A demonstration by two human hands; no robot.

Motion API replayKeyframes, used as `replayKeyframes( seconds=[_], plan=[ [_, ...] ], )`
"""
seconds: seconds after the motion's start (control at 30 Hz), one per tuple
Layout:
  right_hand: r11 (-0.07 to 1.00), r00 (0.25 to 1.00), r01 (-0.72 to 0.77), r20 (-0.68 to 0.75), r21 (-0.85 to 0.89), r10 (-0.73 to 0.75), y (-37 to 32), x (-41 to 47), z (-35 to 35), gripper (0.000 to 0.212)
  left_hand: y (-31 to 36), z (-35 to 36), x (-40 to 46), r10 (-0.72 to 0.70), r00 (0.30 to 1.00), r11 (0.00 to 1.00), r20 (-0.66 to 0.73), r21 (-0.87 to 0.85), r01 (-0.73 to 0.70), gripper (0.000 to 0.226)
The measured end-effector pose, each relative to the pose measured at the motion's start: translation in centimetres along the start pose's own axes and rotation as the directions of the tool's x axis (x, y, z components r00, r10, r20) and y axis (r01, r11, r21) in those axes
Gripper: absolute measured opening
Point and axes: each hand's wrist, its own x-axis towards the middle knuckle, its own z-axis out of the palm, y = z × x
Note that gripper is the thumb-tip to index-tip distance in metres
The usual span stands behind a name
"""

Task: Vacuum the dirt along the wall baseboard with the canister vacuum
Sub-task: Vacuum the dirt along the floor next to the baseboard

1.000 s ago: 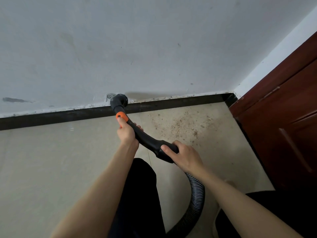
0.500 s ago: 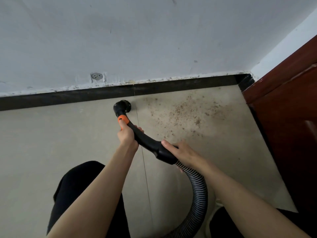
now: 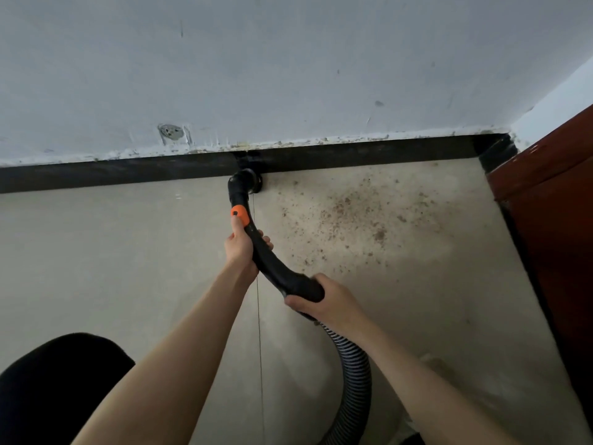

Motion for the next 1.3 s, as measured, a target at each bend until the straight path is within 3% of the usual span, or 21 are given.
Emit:
replayKeyframes(
  seconds=[0.13,0.33,0.73,1.03,1.3],
  plan=[
    [0.997,0.999,0.014,-0.029,-0.08,-0.016,0.7,0.3,0.1,0.063,-0.6,0.3,0.5,-0.005,1.0,1.0,0.012,0.022,0.005,0.048],
    [0.999,0.993,-0.004,-0.12,-0.053,-0.002,2.9,-1.3,-0.6,0.062,-2.7,2.4,-0.1,-0.018,0.999,0.993,0.029,0.117,0.015,0.049],
    [0.991,0.977,-0.045,-0.201,0.127,0.07,6.0,-2.1,-2.2,0.054,-5.2,6.5,-0.5,0.065,0.997,0.949,0.051,0.304,-0.078,0.047],
    [0.948,0.929,-0.067,-0.328,0.311,0.173,7.7,-3.1,-2.7,0.047,-7.6,10.8,-1.4,0.11,0.988,0.853,0.112,0.499,-0.151,0.049],
    [0.923,0.9,-0.103,-0.36,0.37,0.245,8.7,-2.9,-3.6,0.057,-8.7,13.8,-1.8,0.054,0.98,0.824,0.19,0.546,-0.151,0.051]
  ],
)
